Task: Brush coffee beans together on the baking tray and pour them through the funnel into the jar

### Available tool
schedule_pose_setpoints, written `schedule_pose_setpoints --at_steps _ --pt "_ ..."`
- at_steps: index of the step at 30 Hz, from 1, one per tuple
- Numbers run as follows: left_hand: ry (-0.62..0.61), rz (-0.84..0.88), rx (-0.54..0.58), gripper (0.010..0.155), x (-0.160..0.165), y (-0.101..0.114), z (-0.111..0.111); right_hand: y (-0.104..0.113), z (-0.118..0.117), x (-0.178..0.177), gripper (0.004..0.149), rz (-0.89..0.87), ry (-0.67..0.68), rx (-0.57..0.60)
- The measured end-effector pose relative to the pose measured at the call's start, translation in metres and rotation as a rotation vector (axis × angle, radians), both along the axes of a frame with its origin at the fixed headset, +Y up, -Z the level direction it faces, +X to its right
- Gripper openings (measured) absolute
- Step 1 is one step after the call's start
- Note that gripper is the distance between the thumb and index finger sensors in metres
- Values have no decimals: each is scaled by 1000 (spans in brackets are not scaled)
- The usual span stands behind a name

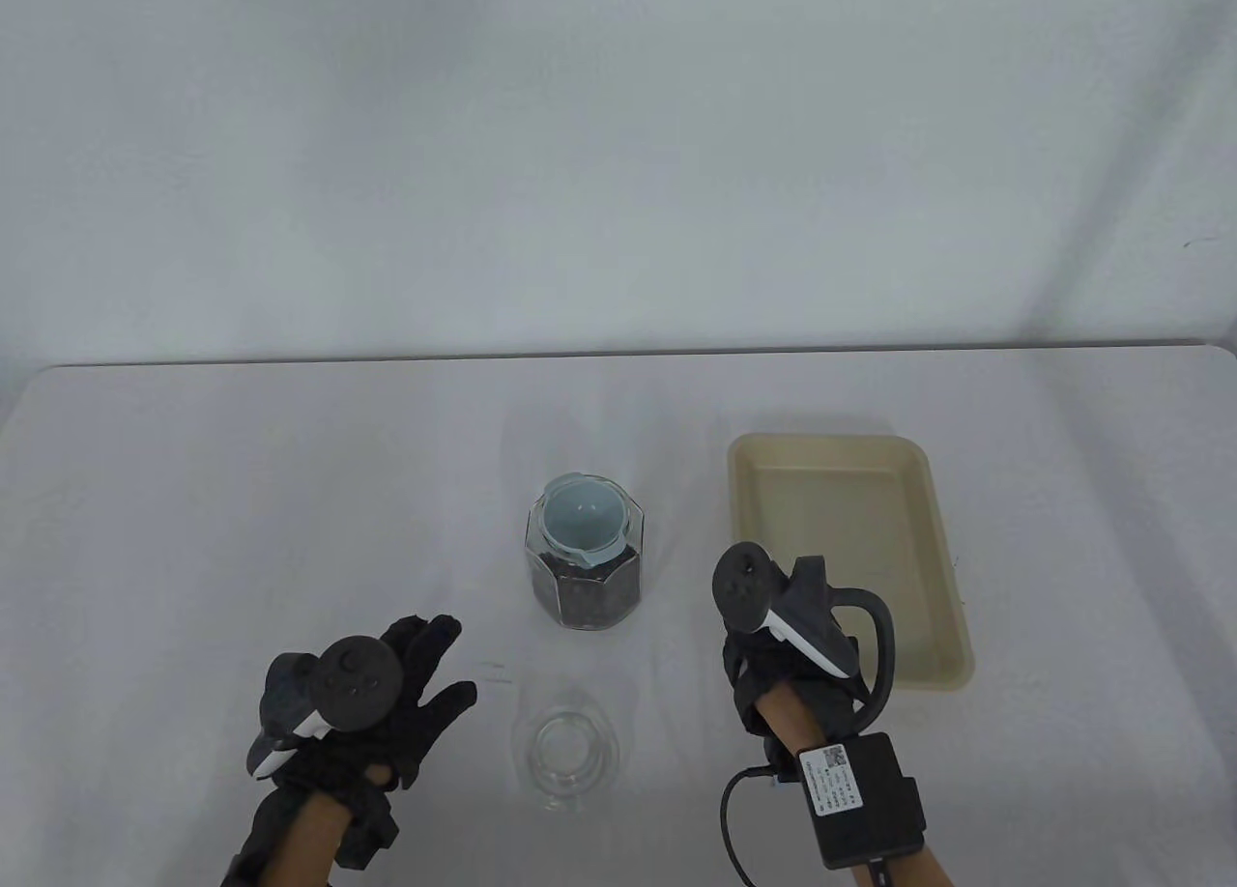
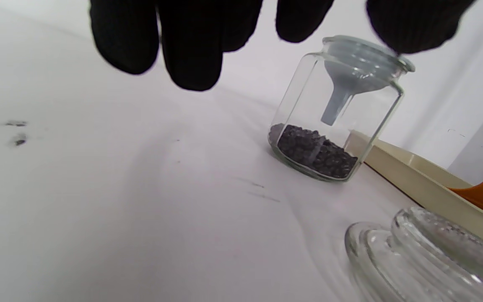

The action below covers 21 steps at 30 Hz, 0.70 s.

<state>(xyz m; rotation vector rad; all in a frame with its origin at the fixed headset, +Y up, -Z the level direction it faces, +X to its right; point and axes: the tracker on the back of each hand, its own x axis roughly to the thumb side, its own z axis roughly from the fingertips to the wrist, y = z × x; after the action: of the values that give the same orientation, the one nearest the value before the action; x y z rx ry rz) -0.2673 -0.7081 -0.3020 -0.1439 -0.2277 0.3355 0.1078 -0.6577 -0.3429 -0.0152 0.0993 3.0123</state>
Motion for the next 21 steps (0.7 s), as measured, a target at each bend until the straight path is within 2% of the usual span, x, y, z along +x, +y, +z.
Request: schedule_pose_setpoints --at_steps 5,11,16,21 --pt "-2 -5 -2 76 0 0 0 7 11 13 43 -50 -5 49" --pt "-3 1 11 75 1 0 0 27 31 32 43 -52 20 210" --pt "-3 -6 8 75 1 -1 1 49 53 65 46 -99 9 332" --pt "0 -9 9 75 1 0 1 60 78 121 50 -208 -71 422"
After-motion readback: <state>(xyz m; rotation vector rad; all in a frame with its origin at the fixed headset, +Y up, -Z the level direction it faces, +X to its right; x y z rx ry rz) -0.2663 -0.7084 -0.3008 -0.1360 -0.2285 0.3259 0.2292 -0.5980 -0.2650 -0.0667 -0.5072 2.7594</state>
